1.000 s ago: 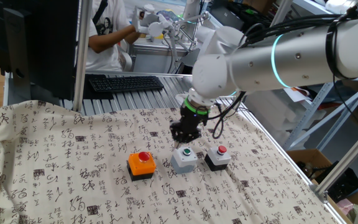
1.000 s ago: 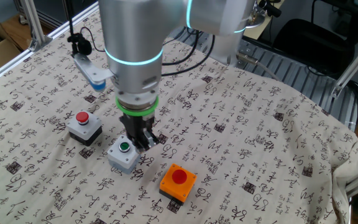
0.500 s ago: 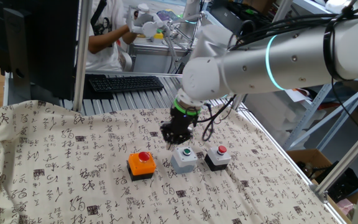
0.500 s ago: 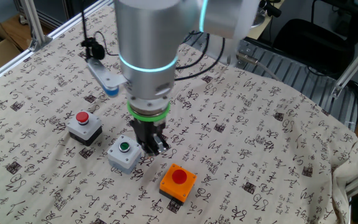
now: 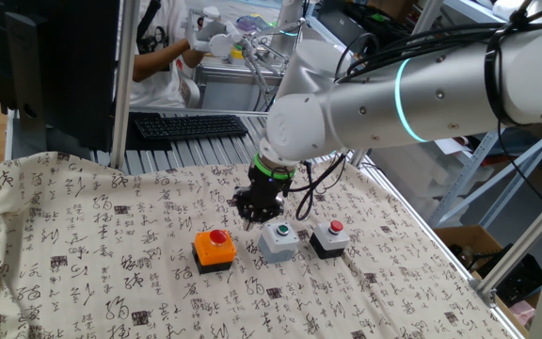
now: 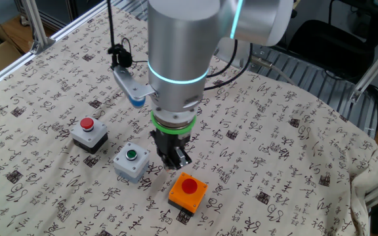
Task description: Press three buttons from left to right in sequence
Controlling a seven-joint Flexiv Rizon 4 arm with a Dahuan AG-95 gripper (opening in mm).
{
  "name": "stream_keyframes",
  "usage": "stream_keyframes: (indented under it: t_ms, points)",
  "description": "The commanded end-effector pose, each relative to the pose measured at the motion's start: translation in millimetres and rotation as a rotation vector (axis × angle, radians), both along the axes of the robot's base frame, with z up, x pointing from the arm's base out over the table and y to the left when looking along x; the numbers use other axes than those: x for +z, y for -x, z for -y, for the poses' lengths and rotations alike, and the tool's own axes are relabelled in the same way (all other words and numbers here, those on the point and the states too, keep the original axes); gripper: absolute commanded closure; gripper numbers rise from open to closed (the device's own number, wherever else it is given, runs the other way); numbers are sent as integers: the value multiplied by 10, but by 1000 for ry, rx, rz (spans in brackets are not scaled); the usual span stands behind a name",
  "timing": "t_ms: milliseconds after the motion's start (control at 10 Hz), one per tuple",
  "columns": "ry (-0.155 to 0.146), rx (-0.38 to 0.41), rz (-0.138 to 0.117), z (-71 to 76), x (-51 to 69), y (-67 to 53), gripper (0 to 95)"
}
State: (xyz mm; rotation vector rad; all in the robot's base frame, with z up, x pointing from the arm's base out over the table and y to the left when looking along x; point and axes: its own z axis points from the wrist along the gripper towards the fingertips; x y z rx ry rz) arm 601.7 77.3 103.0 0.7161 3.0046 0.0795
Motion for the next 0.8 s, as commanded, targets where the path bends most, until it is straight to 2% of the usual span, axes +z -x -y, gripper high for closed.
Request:
stream_keyframes:
  t_ms: [100, 800]
  points:
    - [1, -4, -1, -21, -13, -1, 950]
    - [-2, -10, -4, -62, -29, 9, 950]
